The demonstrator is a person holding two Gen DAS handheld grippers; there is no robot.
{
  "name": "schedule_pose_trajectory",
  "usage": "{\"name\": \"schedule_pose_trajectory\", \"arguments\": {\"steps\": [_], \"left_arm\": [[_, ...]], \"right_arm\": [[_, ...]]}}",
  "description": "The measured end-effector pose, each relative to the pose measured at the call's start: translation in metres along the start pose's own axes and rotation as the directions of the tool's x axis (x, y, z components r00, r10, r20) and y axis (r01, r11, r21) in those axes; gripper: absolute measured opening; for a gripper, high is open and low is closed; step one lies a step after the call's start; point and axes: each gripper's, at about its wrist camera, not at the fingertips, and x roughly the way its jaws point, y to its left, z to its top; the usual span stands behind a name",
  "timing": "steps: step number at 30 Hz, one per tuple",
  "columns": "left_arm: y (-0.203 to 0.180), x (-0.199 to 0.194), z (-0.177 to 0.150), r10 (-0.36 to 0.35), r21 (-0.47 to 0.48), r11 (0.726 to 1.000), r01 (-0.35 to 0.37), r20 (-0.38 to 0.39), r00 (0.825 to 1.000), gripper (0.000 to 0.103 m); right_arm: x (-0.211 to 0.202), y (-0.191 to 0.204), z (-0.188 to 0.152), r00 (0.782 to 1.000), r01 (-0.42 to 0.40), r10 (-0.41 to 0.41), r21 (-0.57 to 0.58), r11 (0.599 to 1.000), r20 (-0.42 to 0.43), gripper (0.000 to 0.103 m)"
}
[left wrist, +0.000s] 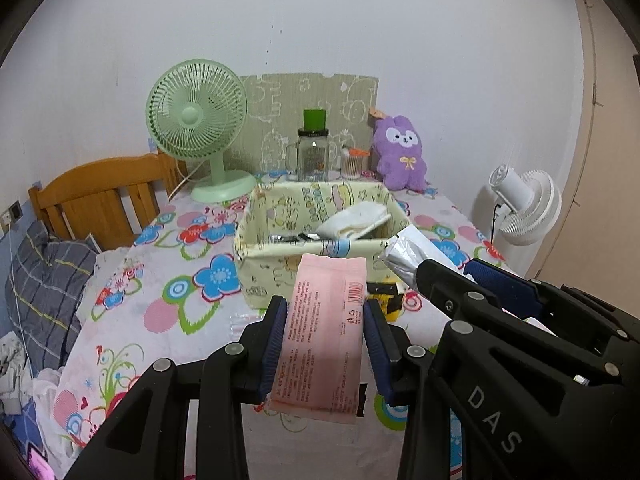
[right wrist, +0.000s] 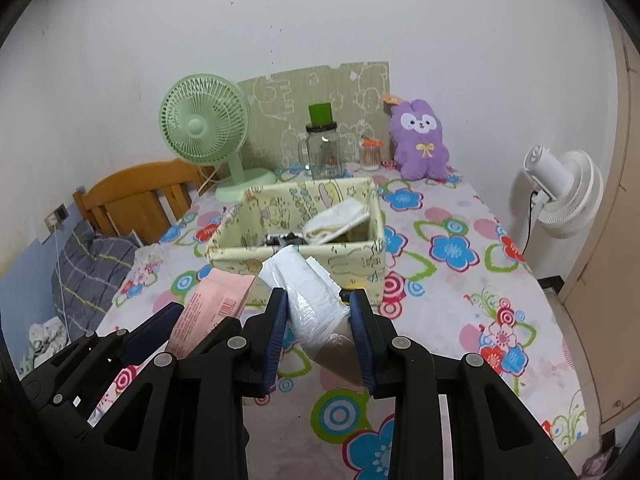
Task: Organize soft objects
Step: 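Lift and carry the pink packet and white roll over the fabric box with both tools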
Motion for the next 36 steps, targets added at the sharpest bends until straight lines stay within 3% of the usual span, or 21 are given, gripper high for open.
{"name": "schedule_pose_trajectory", "arguments": {"steps": [18, 36], "left_arm": [[0.004, -0.013, 0.028, -0.006, 0.010, 1.000, 0.005, 0.061, 0.998, 0.040], [0.006, 0.011, 0.052, 0.007, 0.006, 1.000, -0.007, 0.075, 0.997, 0.040]], "right_arm": [[-0.016, 0.007, 0.028, 0.998, 0.017, -0.017, -0.004, 1.000, 0.062, 0.035], [0.008, 0.004, 0.052, 0.997, 0.016, -0.016, 0.001, 1.000, 0.070, 0.035]]}}
